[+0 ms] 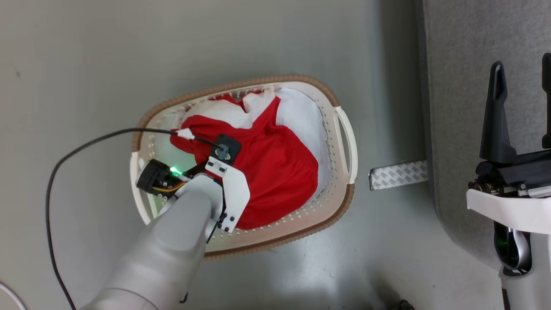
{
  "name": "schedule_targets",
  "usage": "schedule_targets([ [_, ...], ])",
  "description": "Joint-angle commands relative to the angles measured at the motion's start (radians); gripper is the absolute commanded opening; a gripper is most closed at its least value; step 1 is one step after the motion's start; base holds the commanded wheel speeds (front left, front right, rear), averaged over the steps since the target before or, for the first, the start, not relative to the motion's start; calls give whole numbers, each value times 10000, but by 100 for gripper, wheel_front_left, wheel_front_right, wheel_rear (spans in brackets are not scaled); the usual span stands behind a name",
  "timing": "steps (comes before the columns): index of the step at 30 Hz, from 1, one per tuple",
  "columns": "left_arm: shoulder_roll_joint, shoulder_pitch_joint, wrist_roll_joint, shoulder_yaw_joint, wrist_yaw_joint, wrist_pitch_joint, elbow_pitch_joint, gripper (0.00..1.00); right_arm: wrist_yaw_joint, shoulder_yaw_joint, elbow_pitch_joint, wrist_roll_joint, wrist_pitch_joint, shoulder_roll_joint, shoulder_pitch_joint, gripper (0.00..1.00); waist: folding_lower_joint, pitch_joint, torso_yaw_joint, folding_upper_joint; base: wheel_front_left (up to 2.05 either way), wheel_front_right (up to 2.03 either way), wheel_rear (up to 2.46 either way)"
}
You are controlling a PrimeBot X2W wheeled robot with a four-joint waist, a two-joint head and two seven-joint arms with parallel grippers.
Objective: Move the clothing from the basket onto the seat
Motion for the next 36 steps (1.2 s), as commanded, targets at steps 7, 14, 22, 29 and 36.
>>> schedule_targets([
  [7,74,-419,-192,-373,-51,-284,253,100,-22,78,-177,95,9,-7,-115,100,-1,564,-139,0,0,0,0],
  [14,70,-622,-190,-935,-218,-464,421,0,-22,86,-326,62,9,-7,-91,100,-1,818,-178,0,0,0,0],
  [22,71,-173,-810,-1240,-484,-1296,43,0,-22,49,38,270,9,-8,-30,100,-1,-59,-3,0,0,0,0],
  [29,68,658,-1559,-1162,-644,-2265,-484,0,-22,-82,708,298,8,-10,432,100,-1,-1972,503,0,0,0,0],
  [36,86,1810,-2197,-920,-680,-2913,-1044,0,-22,-175,1666,280,9,-13,1209,100,-1,-4380,933,0,0,0,0],
])
